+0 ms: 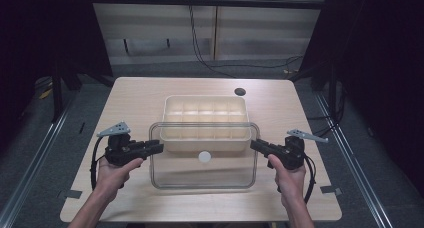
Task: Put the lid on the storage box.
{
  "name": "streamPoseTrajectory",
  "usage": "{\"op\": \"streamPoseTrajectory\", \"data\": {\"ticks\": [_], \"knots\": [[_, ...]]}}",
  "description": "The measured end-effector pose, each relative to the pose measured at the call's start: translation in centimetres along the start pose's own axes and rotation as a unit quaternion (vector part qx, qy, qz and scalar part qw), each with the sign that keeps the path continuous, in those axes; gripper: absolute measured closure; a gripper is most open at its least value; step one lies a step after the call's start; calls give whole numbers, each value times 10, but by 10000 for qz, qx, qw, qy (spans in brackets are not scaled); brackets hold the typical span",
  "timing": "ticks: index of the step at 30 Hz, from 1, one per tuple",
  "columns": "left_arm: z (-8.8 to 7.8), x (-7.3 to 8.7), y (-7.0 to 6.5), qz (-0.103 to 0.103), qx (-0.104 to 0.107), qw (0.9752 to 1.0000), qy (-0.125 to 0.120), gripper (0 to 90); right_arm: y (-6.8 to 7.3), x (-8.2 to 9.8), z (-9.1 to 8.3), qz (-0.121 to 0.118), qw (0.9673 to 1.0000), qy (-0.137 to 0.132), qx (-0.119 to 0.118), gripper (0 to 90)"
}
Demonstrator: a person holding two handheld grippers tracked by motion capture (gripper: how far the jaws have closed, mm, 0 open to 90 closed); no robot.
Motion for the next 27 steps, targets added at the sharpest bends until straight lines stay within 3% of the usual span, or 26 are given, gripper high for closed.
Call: {"op": "streamPoseTrajectory", "data": {"ticks": [10,27], "knots": [[-3,-12,2,42,-54,9999,-89,681,2,-12,3,-30,10000,2,36,703],[-10,-41,15,154,-221,9993,-269,679,15,-56,14,-243,9995,-173,-43,705]]}}
Point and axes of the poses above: each handheld gripper's, and its own axes: z roughly forward along the jaws, x roughly out of its underside, y roughly to its left, the point moved 9 cm from there along z, roughly forward along the jaws, and after that the axes turned 5 degrees about z, right-handed, at the moved point
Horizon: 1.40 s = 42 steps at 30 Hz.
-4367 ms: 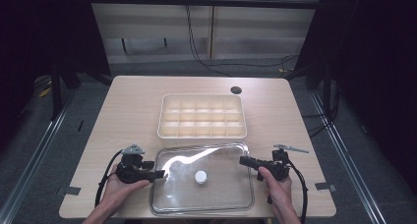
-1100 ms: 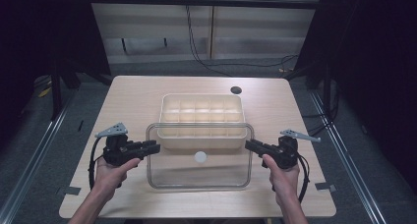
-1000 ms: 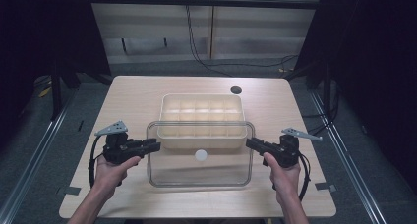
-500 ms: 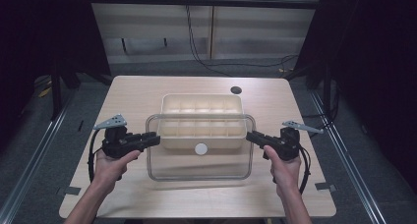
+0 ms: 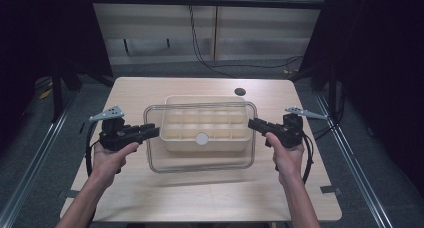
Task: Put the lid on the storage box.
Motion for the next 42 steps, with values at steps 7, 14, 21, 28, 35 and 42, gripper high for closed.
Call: {"op": "streamPoseTrajectory", "data": {"ticks": [7,14,21,28,35,42], "knots": [[2,-13,2,84,-33,10000,-24,678,-1,-11,0,-17,10000,-72,5,704],[6,-25,6,65,-93,9999,-97,675,-3,-21,1,7,9999,-96,39,710],[8,-33,12,32,-141,9998,-125,669,-4,-32,6,-13,9999,-117,45,715],[11,-46,15,122,-216,9996,-140,667,-5,-43,9,-26,9998,-182,68,714],[18,-50,22,109,-260,9995,-133,664,-10,-45,12,16,9998,-181,99,714],[29,-53,28,55,-281,9996,-81,662,-21,-49,18,63,9997,-130,194,714]]}}
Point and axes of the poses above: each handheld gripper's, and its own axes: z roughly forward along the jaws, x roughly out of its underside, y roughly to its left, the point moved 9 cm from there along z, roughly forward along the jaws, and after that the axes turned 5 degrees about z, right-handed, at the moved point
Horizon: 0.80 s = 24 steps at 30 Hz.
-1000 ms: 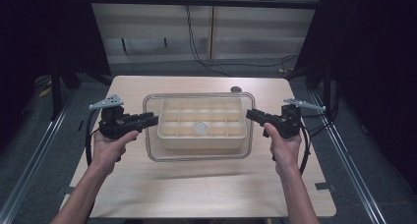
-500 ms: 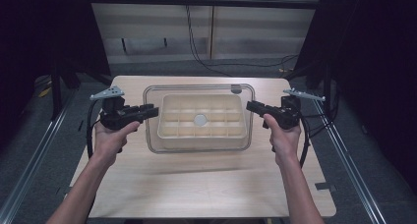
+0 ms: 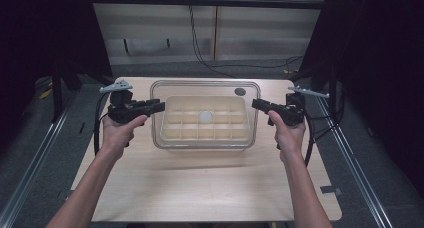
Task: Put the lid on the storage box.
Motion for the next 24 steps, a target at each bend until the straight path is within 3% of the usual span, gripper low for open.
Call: {"op": "streamPoseTrajectory", "data": {"ticks": [24], "knots": [[23,-1,23,-197,-106,9996,167,654,-22,-14,27,107,9998,131,124,732]]}}
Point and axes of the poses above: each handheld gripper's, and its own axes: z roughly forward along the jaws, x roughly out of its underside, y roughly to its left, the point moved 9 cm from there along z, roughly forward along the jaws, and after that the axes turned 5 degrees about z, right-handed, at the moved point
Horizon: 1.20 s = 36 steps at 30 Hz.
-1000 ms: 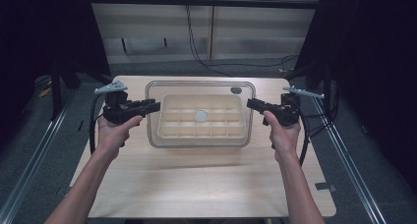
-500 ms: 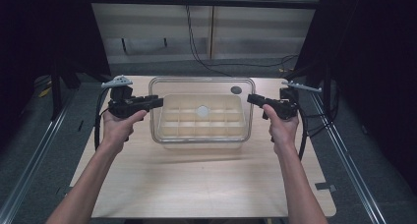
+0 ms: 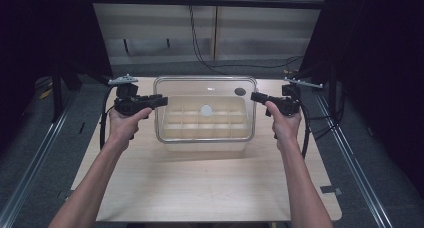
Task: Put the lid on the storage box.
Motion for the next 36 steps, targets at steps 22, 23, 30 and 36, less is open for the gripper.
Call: {"op": "streamPoseTrajectory", "data": {"ticks": [22,23,30,36], "knots": [[26,5,26,-387,-23,9991,178,616,-15,-1,21,43,9994,250,246,725],[26,5,26,-387,-23,9991,178,617,-15,-1,21,43,9994,250,246,725],[35,6,34,-461,-35,9986,242,606,-24,1,30,112,9990,328,280,717],[41,10,40,-552,-10,9980,309,594,-29,4,36,163,9989,330,287,708]]}}
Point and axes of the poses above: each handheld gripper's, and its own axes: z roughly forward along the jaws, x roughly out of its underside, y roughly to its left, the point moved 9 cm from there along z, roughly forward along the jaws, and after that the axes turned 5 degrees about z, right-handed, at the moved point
